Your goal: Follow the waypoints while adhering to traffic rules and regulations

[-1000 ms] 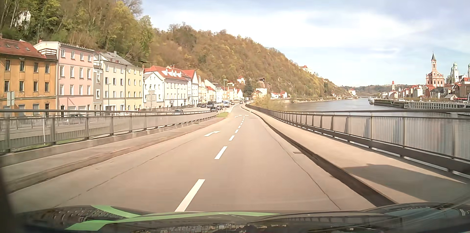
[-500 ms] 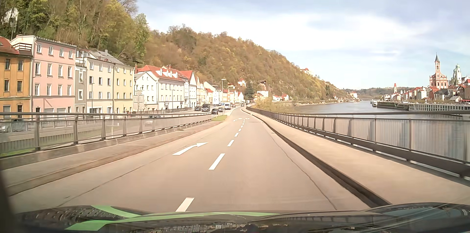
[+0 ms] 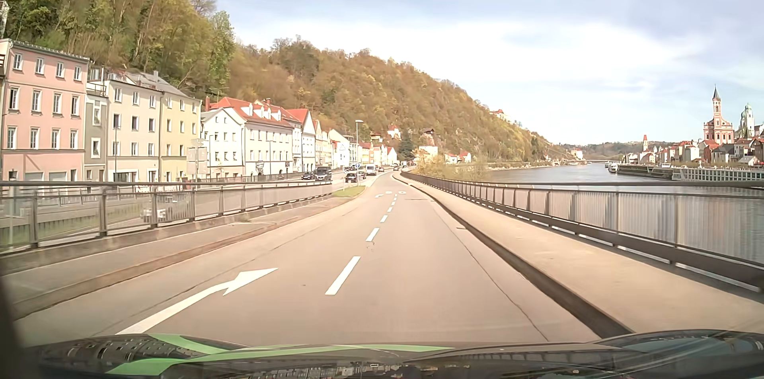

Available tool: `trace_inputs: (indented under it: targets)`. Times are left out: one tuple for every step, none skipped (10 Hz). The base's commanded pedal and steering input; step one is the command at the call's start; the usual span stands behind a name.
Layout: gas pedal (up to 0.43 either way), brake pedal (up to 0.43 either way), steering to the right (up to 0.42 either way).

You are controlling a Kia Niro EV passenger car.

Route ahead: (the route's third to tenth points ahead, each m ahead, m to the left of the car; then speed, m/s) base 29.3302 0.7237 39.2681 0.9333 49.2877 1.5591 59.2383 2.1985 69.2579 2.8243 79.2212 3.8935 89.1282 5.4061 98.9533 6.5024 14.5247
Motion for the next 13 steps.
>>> trace_inputs:
  targets:
    - [0.0, 0.0, -0.003]
    - [0.0, 0.0, -0.003]
    - [0.0, 0.0, -0.004]
    - [0.0, 0.0, -0.003]
    - [0.0, 0.0, -0.003]
    - [0.0, 0.0, -0.002]
    - [0.0, 0.0, -0.003]
    - [0.0, 0.0, -0.002]
    - [0.0, 0.0, -0.002]
    - [0.02, 0.0, -0.002]
    - [0.02, 0.0, -0.003]
    - [0.028, 0.0, -0.003]
    - [0.028, 0.0, -0.003]
